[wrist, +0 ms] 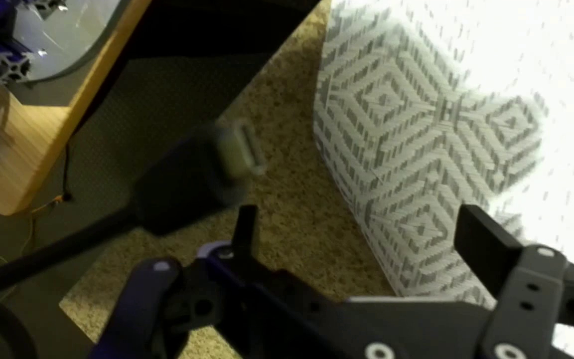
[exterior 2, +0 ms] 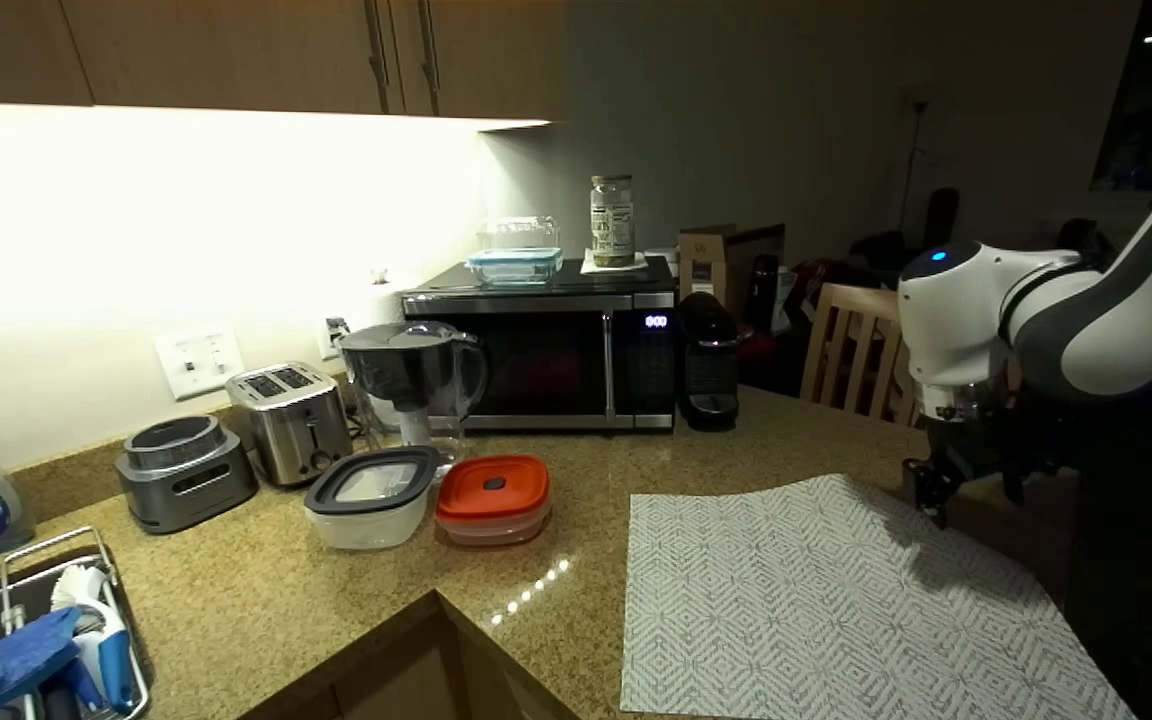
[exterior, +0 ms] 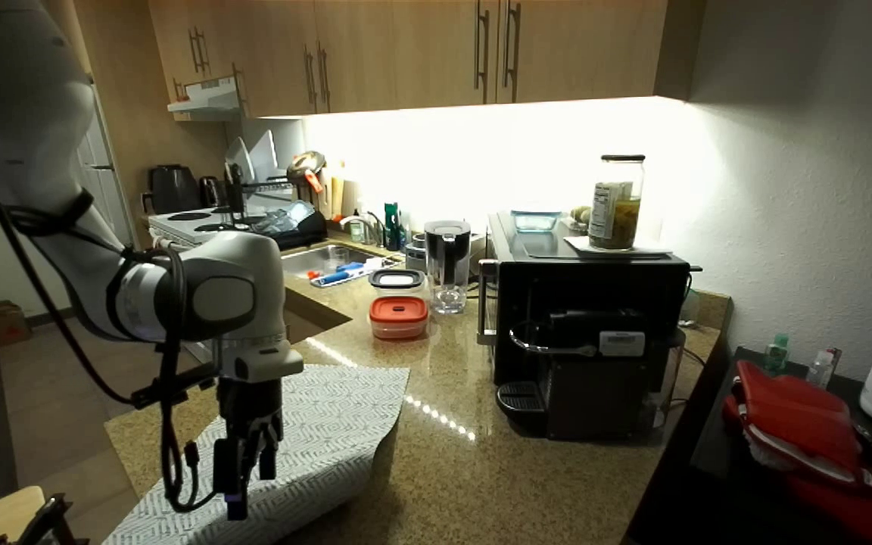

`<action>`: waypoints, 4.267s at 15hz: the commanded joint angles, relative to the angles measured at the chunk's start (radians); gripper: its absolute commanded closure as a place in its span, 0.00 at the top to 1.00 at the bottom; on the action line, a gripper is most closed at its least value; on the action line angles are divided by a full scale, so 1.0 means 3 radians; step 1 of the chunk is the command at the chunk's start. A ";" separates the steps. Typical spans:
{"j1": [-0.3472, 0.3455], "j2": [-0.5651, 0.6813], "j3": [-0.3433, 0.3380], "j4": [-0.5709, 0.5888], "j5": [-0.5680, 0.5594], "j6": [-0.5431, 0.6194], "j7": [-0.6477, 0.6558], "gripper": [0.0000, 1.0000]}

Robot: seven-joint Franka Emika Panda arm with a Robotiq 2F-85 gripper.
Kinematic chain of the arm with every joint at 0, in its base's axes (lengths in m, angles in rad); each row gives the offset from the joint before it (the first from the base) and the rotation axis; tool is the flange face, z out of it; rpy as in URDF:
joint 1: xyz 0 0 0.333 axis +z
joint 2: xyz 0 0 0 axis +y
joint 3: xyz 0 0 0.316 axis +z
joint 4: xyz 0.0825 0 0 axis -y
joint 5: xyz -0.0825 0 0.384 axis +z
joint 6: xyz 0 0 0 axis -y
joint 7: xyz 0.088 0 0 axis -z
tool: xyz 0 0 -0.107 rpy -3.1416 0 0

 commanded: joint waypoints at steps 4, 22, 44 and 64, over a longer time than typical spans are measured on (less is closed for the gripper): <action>0.0247 0.0414 -0.0014 0.0322 -0.0583 0.0399 0.0593 1.00; 0.0563 0.1320 -0.0032 0.1046 -0.0976 0.1088 0.1070 1.00; 0.0027 0.1698 0.0821 0.1437 -0.0568 0.1277 0.0474 1.00; 0.1339 0.1950 0.0063 0.1962 0.0833 0.1195 -0.0672 1.00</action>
